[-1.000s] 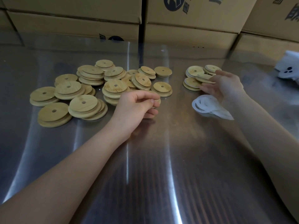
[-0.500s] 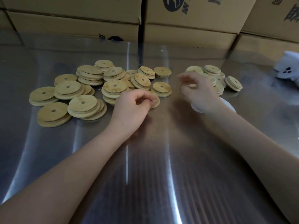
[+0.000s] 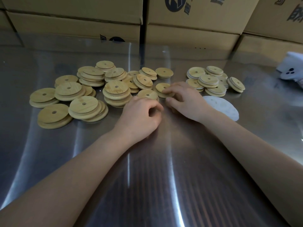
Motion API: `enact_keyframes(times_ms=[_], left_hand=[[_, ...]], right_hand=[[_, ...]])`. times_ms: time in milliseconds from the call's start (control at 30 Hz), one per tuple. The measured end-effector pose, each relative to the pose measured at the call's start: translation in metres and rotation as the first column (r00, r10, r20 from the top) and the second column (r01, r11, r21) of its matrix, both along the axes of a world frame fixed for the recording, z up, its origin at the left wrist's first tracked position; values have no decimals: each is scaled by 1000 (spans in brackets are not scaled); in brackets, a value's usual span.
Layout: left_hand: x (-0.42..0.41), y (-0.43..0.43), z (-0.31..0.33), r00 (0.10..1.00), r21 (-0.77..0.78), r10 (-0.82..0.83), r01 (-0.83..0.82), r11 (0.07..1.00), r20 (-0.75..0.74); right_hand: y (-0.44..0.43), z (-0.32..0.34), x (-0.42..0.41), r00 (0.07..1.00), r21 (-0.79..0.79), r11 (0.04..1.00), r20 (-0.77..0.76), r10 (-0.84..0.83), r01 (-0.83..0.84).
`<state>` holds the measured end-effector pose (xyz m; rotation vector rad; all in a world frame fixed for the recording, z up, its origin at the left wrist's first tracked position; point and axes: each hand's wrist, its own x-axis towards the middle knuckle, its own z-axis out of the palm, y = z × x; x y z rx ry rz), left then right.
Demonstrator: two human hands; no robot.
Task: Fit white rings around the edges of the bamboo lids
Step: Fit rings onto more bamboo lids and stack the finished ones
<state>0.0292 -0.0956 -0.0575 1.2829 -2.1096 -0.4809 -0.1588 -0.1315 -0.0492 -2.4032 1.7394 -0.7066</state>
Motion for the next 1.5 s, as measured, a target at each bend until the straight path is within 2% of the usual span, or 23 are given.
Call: enact_keyframes(times_ms=[367, 600, 833, 967, 1033, 1133, 1233, 1333, 1500], left_hand=[[0, -3, -2, 997, -28, 71, -71, 997, 16], [2, -4, 0, 993, -23, 71, -74, 997, -95], [3, -4, 1, 983, 6, 78, -78, 997, -168], [2, -2, 3, 967, 27, 82, -77, 997, -242], [2, -2, 4, 939, 68, 101, -83, 994, -327], [2, -2, 5, 844, 209, 165, -64, 976, -510], [2, -2, 7, 758, 301, 188, 12, 954, -624], [2, 0, 8, 713, 321, 149, 112, 941, -685], [2, 2, 9, 635, 342, 154, 183, 922, -757]], right_hand=[[6, 10, -4, 999, -129, 991, 43, -31, 36], [2, -1, -2, 998, -17, 999, 57, -32, 33], [0, 0, -3, 978, 61, 995, 188, -91, 80], [6, 4, 0, 946, 15, 997, 315, -73, 72], [10, 7, 3, 925, -40, 998, 378, -21, 39], [18, 11, 9, 905, -125, 992, 419, 72, -22], [25, 15, 14, 920, -235, 969, 359, 160, -77], [30, 15, 22, 930, -336, 935, 294, 221, -116], [32, 16, 20, 931, -350, 915, 220, 290, -203]])
